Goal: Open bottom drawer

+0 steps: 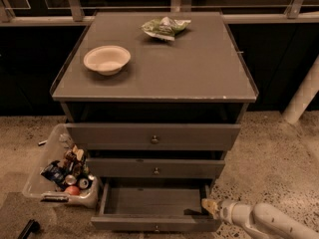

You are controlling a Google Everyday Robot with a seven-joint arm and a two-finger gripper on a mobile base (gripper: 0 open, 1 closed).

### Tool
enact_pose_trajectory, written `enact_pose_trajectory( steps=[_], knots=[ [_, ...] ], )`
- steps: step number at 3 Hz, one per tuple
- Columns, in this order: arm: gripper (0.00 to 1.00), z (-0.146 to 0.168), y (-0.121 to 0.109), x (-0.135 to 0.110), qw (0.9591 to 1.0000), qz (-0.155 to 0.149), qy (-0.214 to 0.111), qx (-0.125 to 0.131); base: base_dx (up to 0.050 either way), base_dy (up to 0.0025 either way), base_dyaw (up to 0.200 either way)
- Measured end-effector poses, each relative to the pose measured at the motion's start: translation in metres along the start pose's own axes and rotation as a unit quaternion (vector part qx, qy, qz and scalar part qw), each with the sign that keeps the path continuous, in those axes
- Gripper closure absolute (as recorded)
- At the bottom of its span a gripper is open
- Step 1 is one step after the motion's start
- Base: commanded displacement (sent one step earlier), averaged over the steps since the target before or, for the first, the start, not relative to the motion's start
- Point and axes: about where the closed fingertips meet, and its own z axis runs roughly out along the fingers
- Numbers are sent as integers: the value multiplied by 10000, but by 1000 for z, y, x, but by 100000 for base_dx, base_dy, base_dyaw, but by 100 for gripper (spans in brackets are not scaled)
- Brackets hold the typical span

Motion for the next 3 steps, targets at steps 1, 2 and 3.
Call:
enact_pose_trajectory(
  steps=[1, 2, 3],
  knots=[
    [11, 0, 0, 0, 10000, 0, 0, 0, 0, 0, 0],
    [0, 0, 0, 0, 10000, 0, 0, -1, 0, 0, 0],
    [0, 0, 0, 0, 10000, 0, 0, -1, 0, 0, 0]
  ],
)
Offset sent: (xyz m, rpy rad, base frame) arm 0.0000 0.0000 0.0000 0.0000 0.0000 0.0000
